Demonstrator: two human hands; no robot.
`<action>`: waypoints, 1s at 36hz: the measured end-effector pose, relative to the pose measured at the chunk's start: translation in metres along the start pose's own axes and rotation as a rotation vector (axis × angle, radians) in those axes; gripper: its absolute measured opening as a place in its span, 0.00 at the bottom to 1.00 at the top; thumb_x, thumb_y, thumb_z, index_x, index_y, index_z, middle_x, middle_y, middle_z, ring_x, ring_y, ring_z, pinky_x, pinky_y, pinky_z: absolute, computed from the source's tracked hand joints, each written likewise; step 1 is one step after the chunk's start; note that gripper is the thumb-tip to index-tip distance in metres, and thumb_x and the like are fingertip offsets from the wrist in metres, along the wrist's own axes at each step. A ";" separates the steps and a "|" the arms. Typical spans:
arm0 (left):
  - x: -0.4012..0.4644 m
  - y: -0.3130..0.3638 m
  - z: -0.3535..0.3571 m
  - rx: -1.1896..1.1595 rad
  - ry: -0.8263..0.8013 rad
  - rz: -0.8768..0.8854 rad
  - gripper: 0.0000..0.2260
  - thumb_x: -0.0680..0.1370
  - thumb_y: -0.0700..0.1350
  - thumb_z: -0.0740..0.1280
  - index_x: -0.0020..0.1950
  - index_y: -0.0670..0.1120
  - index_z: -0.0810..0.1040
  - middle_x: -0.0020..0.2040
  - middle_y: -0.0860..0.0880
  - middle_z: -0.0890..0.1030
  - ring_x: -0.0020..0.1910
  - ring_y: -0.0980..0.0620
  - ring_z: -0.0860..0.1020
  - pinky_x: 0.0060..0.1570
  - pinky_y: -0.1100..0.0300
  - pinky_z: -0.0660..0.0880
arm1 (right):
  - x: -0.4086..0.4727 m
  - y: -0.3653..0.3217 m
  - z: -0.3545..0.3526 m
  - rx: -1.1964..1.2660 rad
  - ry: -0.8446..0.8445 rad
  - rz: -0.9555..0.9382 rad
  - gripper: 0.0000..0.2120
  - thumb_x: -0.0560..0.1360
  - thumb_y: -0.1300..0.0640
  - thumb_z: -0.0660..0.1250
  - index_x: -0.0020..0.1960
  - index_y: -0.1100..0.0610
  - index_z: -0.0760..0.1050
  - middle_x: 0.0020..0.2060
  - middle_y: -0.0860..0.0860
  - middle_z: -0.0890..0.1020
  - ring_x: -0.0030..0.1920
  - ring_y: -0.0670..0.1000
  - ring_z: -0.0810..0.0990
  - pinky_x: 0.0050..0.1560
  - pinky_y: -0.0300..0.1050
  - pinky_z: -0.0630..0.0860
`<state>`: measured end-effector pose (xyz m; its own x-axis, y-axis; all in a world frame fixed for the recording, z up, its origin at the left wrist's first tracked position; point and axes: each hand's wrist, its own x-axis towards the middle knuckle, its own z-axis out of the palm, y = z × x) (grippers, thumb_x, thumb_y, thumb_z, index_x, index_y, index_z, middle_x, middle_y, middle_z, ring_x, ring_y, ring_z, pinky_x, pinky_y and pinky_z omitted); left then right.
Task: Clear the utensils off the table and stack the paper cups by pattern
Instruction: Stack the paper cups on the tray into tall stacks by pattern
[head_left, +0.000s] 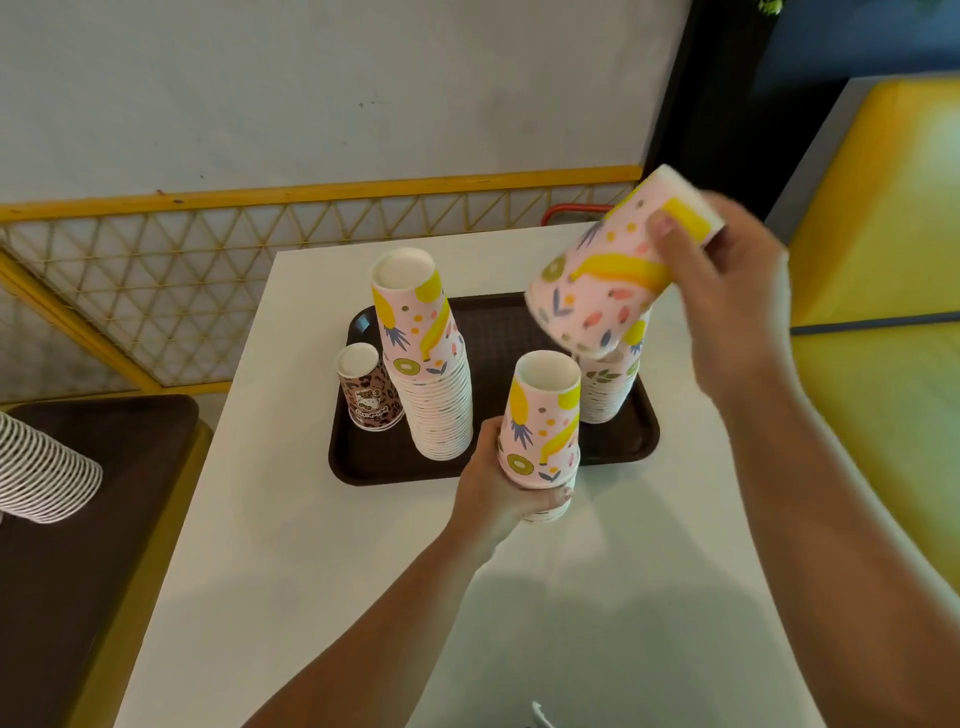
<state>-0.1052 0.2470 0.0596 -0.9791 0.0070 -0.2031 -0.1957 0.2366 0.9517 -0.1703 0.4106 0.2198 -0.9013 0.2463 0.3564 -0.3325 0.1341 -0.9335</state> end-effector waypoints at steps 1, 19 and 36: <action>0.000 0.001 0.000 0.005 -0.001 0.003 0.36 0.60 0.42 0.82 0.63 0.52 0.68 0.57 0.56 0.79 0.57 0.55 0.78 0.56 0.59 0.77 | 0.008 -0.001 -0.002 -0.002 0.057 -0.016 0.22 0.70 0.48 0.68 0.59 0.60 0.74 0.46 0.48 0.80 0.46 0.40 0.80 0.43 0.34 0.76; 0.007 0.007 0.002 0.019 -0.012 0.006 0.36 0.62 0.40 0.81 0.64 0.52 0.66 0.58 0.55 0.77 0.59 0.54 0.76 0.57 0.61 0.76 | 0.032 0.068 0.000 -0.500 0.057 0.026 0.24 0.72 0.50 0.70 0.65 0.55 0.69 0.59 0.51 0.77 0.54 0.43 0.73 0.50 0.36 0.74; 0.003 0.014 0.007 -0.024 0.016 0.025 0.35 0.56 0.45 0.82 0.56 0.58 0.68 0.53 0.56 0.80 0.55 0.55 0.79 0.56 0.54 0.78 | -0.074 0.054 0.018 -0.355 -0.291 0.084 0.27 0.66 0.46 0.75 0.62 0.51 0.71 0.54 0.44 0.78 0.53 0.42 0.77 0.47 0.22 0.70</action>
<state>-0.1103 0.2571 0.0712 -0.9844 -0.0033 -0.1759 -0.1726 0.2129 0.9617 -0.1262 0.3822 0.1424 -0.9784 -0.0027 0.2068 -0.1850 0.4579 -0.8695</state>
